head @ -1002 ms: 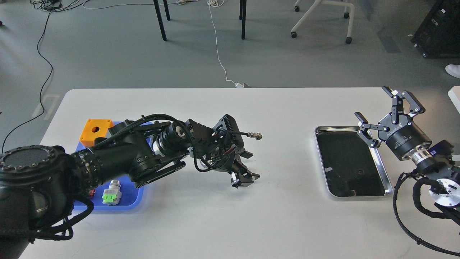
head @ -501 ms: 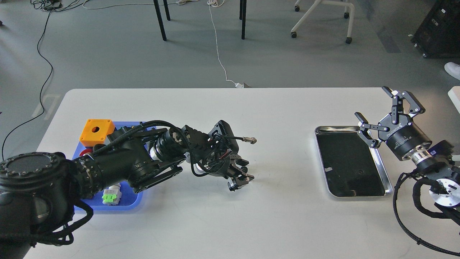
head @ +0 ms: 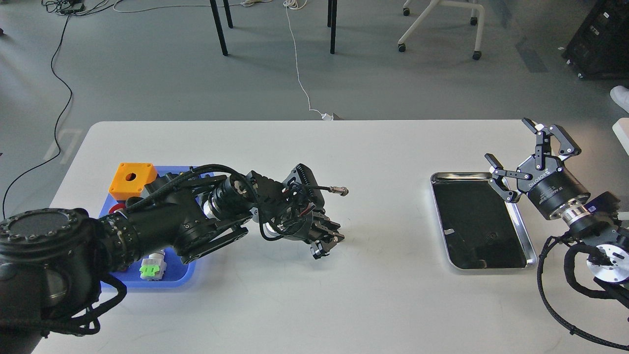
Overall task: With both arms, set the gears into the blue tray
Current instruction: 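Carry the black part with the left gripper over the blue tray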
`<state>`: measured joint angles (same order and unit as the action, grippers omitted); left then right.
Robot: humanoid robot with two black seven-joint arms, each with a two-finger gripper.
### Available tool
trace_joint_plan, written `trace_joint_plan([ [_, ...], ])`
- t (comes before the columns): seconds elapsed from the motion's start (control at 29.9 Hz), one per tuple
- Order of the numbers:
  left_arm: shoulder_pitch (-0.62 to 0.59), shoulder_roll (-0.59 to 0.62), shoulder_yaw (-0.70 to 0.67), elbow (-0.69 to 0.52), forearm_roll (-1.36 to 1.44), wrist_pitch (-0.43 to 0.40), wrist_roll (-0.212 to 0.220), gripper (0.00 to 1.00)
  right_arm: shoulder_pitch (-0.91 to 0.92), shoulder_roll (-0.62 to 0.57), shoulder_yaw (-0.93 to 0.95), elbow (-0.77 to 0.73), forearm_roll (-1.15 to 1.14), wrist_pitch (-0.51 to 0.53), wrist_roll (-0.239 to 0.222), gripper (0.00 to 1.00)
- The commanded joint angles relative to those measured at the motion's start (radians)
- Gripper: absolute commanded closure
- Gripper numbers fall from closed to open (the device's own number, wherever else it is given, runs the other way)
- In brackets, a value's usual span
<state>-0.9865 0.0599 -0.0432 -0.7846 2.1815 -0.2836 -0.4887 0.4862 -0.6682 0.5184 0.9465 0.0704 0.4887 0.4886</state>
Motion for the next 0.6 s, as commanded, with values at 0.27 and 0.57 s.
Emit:
trace_joint_plan([
  [0.27, -0.067, 0.210, -0.023, -0.131, 0.000, 0.023, 0.000, 0.87, 0.000, 0.009, -0.005, 0.002, -0.001, 0.000, 0.000, 0.04],
  [0.57, -0.051, 0.602, -0.024, -0.340, 0.000, 0.023, 0.000, 0.87, 0.002, 0.015, -0.008, 0.002, -0.003, 0.000, 0.000, 0.04],
])
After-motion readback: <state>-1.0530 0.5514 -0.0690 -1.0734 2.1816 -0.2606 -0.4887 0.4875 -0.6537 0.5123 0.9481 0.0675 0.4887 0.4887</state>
